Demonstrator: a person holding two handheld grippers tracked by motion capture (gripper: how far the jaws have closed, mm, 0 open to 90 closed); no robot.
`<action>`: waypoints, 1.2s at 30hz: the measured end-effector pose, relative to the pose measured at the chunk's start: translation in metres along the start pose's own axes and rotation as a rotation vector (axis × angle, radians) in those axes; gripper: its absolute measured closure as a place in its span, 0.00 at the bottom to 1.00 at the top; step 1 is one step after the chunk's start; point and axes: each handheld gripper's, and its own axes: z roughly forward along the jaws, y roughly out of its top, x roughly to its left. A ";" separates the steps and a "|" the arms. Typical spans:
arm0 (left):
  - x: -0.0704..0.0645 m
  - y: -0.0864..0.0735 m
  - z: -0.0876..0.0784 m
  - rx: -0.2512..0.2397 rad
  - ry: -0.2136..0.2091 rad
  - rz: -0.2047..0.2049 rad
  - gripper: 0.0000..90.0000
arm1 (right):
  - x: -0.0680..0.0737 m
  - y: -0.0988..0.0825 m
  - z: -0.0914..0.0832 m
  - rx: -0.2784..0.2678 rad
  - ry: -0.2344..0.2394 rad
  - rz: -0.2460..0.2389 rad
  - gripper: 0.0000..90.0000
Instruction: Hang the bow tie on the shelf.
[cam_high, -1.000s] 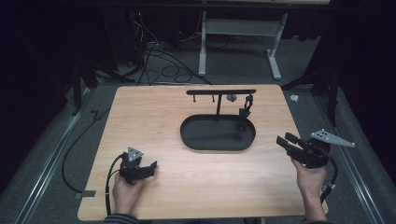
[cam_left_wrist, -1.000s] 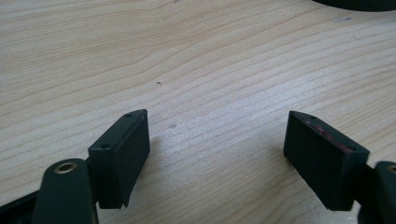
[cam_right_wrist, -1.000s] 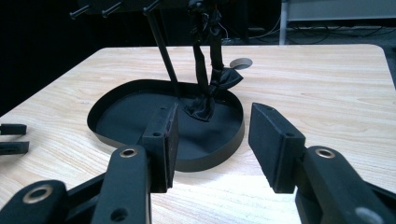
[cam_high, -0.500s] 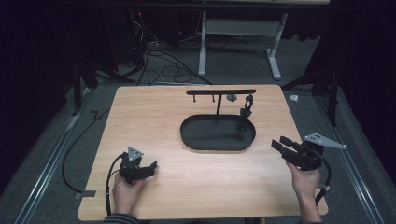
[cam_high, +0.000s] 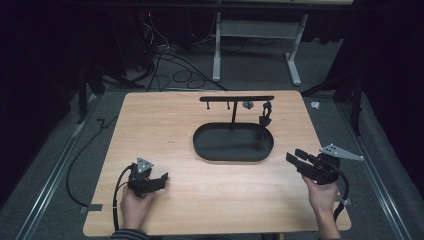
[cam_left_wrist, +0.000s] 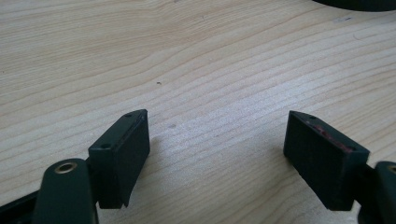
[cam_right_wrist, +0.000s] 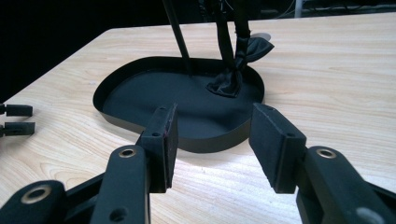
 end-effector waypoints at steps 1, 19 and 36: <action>0.000 0.000 0.000 0.000 0.000 0.000 0.26 | 0.000 -0.001 0.002 0.003 -0.001 0.001 0.60; 0.000 0.000 0.000 0.000 0.001 0.000 0.26 | 0.005 -0.013 0.020 0.039 0.017 0.006 0.59; 0.000 0.000 0.000 0.000 0.001 0.000 0.26 | 0.007 -0.024 0.039 0.090 0.001 -0.007 0.59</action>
